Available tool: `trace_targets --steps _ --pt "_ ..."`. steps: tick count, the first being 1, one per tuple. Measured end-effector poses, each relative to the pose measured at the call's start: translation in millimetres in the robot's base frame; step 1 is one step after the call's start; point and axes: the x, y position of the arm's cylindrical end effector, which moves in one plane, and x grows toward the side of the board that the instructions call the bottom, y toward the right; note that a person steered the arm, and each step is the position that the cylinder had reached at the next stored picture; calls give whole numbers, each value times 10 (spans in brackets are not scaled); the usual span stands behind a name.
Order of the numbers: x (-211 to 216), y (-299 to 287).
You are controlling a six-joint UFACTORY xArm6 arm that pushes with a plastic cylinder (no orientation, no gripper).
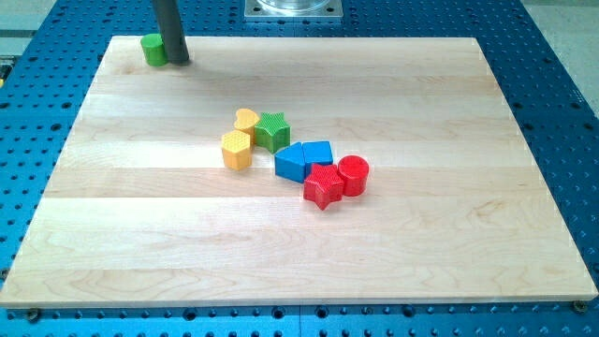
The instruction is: Push the red star to the top center of the board
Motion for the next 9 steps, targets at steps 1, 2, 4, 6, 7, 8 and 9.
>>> trace_targets --steps 1,2,4,6,7,8,9 --pt "61 74" --pt "259 853" --pt "1148 3203" --pt "2650 3465" --pt "2678 2848" --pt "2835 2742" --pt "2464 2389"
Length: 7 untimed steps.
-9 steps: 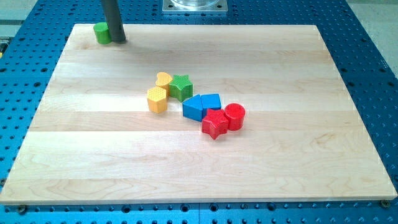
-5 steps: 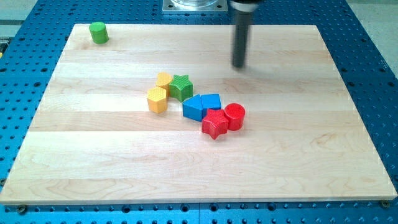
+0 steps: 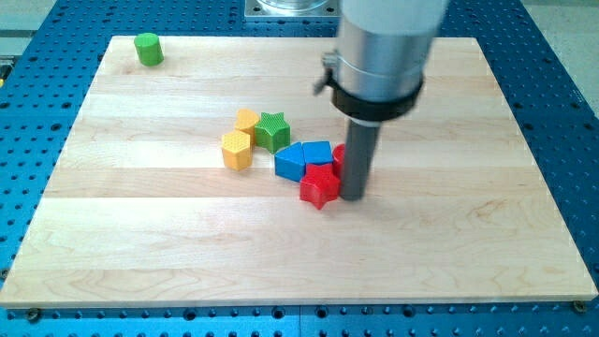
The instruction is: Push the red star to the top center of the board
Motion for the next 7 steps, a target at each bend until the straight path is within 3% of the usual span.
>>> trace_targets --steps 4,6,7 --pt "-1212 493" --pt "-2057 -39" --pt "-1775 -107"
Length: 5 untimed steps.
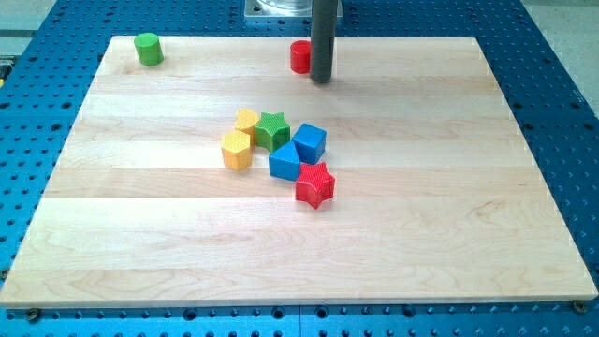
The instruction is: Push the red star to the top center of the board
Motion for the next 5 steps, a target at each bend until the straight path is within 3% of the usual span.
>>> trace_targets --steps 1,3,4,5 --pt "103 -444" --pt "-462 -342" --pt "-454 -326" --pt "540 274"
